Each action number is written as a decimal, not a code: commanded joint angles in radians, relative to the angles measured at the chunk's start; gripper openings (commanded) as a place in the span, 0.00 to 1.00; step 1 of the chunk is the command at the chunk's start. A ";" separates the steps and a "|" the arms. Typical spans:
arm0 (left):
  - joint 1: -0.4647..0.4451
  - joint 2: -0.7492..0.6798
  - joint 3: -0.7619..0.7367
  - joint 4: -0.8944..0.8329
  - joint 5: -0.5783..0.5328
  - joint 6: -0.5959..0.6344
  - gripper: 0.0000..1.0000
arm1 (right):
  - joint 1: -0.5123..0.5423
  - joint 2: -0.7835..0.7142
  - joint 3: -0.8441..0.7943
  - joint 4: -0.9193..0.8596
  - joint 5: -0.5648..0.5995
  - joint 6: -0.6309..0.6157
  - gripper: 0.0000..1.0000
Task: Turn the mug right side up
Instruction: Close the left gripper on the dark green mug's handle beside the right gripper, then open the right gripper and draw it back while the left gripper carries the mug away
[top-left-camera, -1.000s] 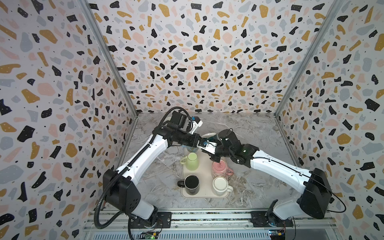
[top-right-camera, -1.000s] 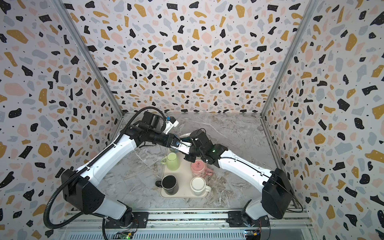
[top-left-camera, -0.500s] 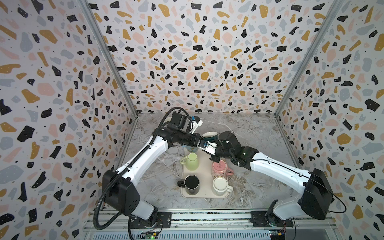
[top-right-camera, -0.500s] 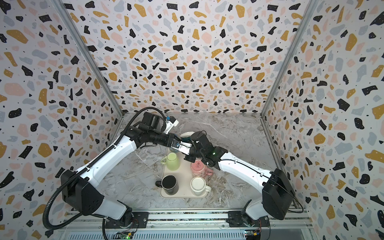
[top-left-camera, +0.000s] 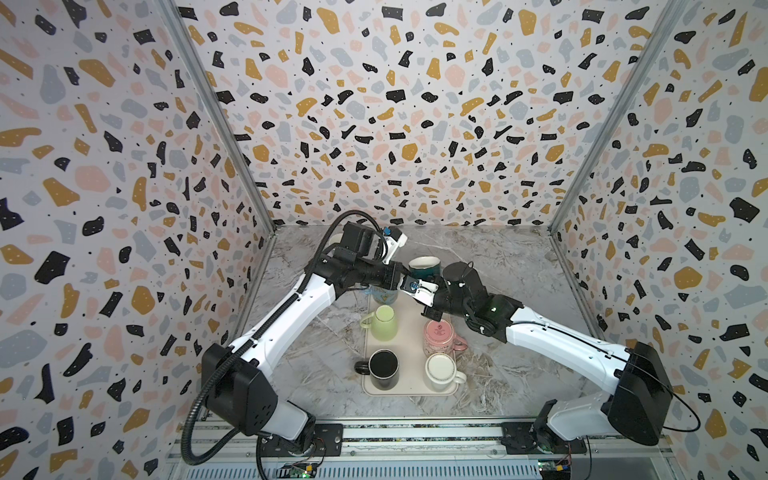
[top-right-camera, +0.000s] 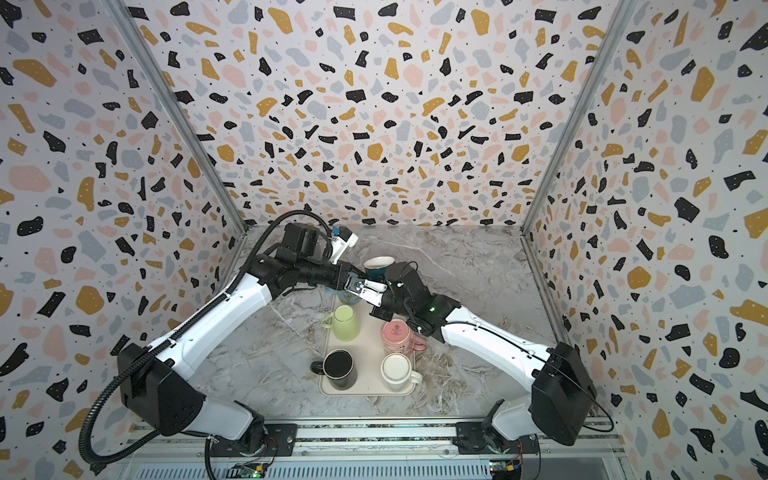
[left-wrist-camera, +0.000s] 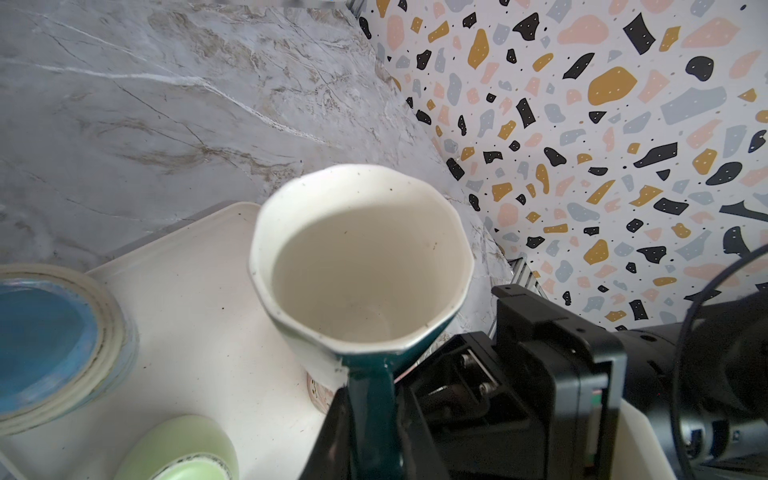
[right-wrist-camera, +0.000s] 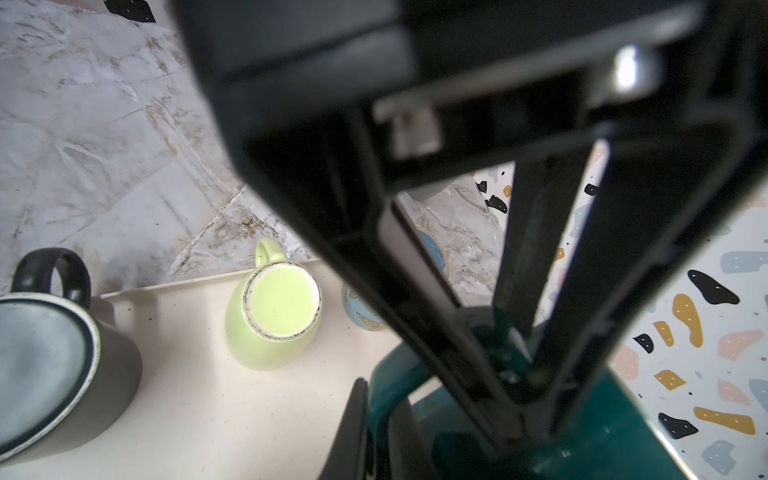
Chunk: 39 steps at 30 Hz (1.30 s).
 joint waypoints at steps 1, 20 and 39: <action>-0.032 -0.019 0.003 0.038 0.079 -0.014 0.00 | -0.006 -0.053 0.018 0.142 0.027 -0.010 0.10; -0.032 0.014 0.033 0.079 0.056 -0.032 0.00 | -0.012 -0.079 0.001 0.127 0.065 -0.014 0.50; -0.006 0.122 0.139 0.118 0.024 -0.025 0.00 | -0.073 -0.184 -0.046 0.080 0.117 0.018 0.68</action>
